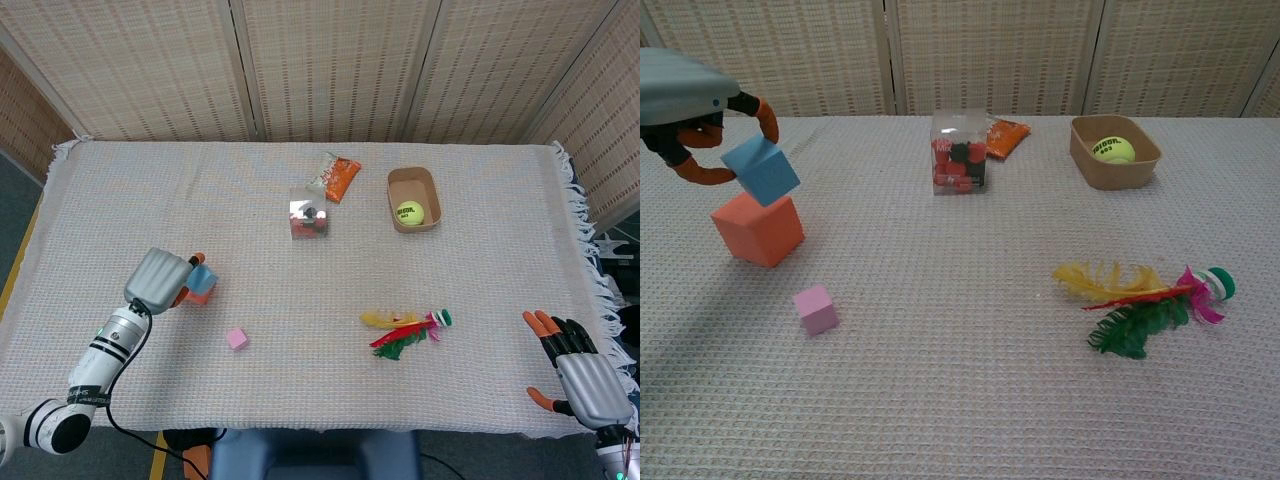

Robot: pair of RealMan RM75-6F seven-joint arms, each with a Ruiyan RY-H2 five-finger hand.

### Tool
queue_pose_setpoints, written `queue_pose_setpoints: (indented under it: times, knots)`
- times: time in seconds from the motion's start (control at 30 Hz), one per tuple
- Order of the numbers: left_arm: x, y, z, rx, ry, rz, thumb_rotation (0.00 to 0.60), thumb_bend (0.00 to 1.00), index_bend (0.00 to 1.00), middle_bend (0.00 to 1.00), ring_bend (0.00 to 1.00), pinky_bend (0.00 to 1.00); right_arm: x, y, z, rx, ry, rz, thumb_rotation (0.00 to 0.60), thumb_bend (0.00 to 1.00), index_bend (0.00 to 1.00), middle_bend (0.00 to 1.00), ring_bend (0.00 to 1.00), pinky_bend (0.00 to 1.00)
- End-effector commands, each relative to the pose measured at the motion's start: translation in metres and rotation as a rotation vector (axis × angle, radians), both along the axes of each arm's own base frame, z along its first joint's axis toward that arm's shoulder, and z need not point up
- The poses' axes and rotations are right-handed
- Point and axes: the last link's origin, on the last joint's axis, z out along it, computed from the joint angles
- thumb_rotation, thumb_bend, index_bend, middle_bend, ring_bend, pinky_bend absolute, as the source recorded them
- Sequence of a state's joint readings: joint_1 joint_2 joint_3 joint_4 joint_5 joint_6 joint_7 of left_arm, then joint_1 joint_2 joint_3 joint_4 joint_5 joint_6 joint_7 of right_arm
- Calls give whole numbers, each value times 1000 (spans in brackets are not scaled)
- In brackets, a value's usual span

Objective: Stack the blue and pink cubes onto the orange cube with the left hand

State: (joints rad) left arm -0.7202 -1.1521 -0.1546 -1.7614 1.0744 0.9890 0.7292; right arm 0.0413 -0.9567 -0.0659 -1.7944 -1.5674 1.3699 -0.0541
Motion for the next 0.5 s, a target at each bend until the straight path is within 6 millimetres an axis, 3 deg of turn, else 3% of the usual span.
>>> queue_pose_setpoints:
  times: [0.03,0.07,0.27,0.5]
  knots:
    - [-7,1,6,-14,42,71,600,337,572,1000,1000,1000,0,0,0,2,2,-1,600,91,0,0,0,0]
    - [-17,3,7,-16,64,116,600,336,572,1000,1000,1000,0,0,-1,4,3,1,600,91,0,0,0,0]
    - [-24,11,2,-17,90,160,600,337,568,1000,1000,1000,1,0,-2,1,6,2,600,91,0,0,0,0]
    - [-23,18,0,-19,67,175,600,338,570,1000,1000,1000,0,0,-1,-3,7,-1,600,91,0,0,0,0]
